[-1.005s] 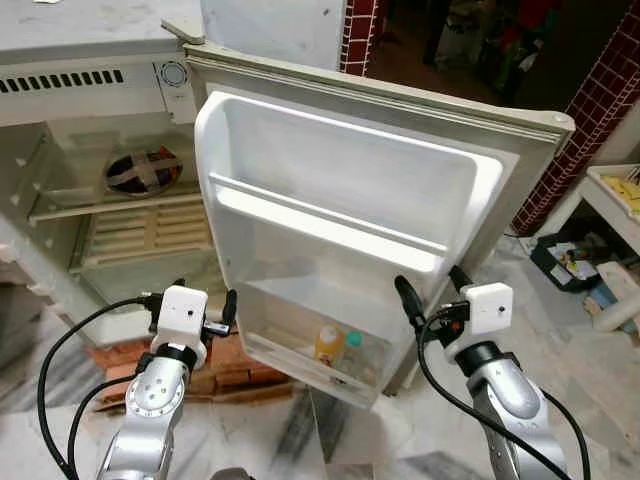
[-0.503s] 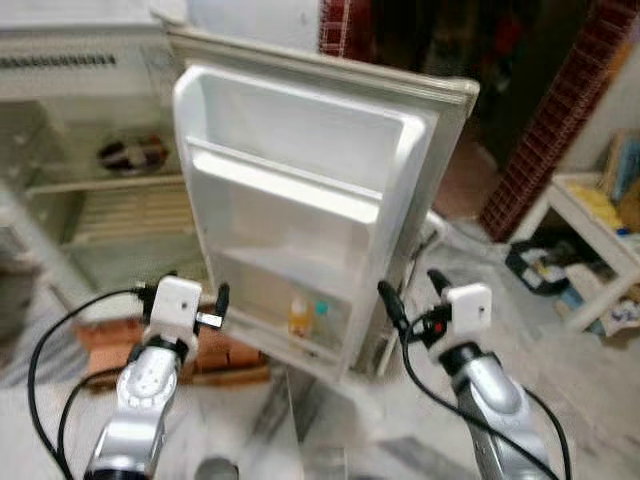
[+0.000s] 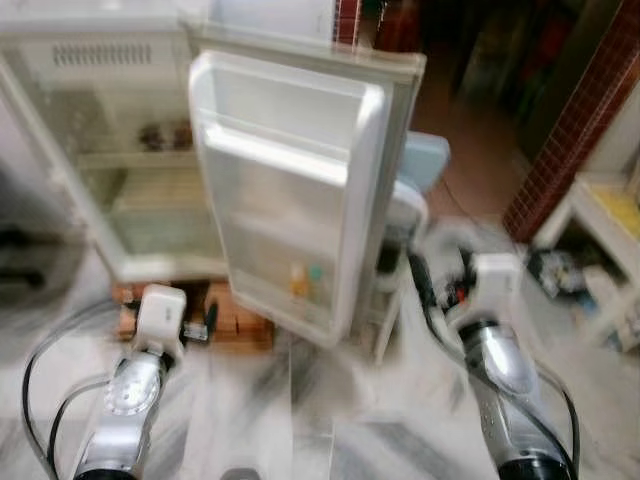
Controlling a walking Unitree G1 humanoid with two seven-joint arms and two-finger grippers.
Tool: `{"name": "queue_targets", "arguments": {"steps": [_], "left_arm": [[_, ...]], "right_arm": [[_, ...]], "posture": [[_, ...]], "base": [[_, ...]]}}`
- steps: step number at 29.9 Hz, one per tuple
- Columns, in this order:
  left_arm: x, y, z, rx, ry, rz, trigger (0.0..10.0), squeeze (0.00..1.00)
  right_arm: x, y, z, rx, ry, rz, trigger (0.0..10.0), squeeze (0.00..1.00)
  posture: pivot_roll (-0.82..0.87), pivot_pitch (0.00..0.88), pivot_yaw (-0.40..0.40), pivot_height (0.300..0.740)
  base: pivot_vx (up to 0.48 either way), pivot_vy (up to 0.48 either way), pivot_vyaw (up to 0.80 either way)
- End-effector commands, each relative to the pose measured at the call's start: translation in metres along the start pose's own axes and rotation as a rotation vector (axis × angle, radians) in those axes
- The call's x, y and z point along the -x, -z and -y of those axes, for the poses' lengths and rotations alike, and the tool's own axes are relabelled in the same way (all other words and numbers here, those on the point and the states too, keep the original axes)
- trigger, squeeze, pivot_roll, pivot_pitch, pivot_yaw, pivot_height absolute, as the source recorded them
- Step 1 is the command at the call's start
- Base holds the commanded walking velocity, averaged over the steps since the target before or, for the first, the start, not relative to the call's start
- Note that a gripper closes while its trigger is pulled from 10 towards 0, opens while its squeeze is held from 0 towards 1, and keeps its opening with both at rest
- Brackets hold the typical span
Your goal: Restocking fridge
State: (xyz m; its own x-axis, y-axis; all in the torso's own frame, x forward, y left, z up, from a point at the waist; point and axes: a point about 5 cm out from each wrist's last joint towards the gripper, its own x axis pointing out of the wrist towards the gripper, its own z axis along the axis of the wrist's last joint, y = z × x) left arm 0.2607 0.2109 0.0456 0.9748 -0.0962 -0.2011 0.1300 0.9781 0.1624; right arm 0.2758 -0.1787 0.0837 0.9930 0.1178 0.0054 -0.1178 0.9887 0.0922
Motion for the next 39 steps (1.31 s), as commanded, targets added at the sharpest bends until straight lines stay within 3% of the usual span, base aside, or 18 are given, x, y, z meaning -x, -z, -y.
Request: {"name": "queue_targets", "arguments": {"steps": [1,10,12,15,23,32,39], "left_arm": [[-0.005,-0.017,0.000,0.019,-0.026,0.066,10.0,0.00],[0.004,-0.014,0.022,0.056,-0.021,0.092,10.0,0.00],[0.006,-0.012,0.022,0.062,-0.026,0.083,10.0,0.00],[0.008,-0.011,0.022,0.068,-0.028,0.077,10.0,0.00],[0.007,-0.011,0.021,0.055,-0.026,0.072,10.0,0.00],[0.007,-0.009,0.023,0.049,-0.024,0.063,10.0,0.00],[0.007,-0.008,0.022,0.046,-0.027,0.061,10.0,0.00]], "right_arm": [[-0.007,-0.008,-0.004,0.022,-0.017,0.037,10.0,0.00],[-0.007,-0.003,-0.012,-0.008,-0.025,0.011,10.0,0.00],[-0.006,-0.001,-0.014,-0.042,-0.023,0.006,10.0,0.00],[-0.004,-0.006,-0.016,0.028,-0.056,0.043,10.0,0.00],[-0.012,-0.008,-0.015,0.022,-0.059,0.047,10.0,0.00],[-0.019,-0.011,-0.012,0.014,-0.052,0.044,10.0,0.00],[-0.013,-0.008,-0.014,0.035,-0.072,0.053,10.0,0.00]], "posture": [[0.02,0.000,-0.005,0.740],[0.03,0.000,-0.015,0.740],[0.04,0.000,-0.017,0.740],[0.04,0.000,-0.021,0.740],[0.05,0.000,-0.024,0.740],[0.05,0.000,-0.027,0.740],[0.05,0.000,-0.027,0.740]], "base": [[0.000,0.000,0.00],[0.000,0.000,0.00],[0.000,0.000,0.00],[0.000,0.000,0.00],[0.000,0.000,0.00],[0.282,-0.325,0.00],[0.298,-0.352,0.06]]}}
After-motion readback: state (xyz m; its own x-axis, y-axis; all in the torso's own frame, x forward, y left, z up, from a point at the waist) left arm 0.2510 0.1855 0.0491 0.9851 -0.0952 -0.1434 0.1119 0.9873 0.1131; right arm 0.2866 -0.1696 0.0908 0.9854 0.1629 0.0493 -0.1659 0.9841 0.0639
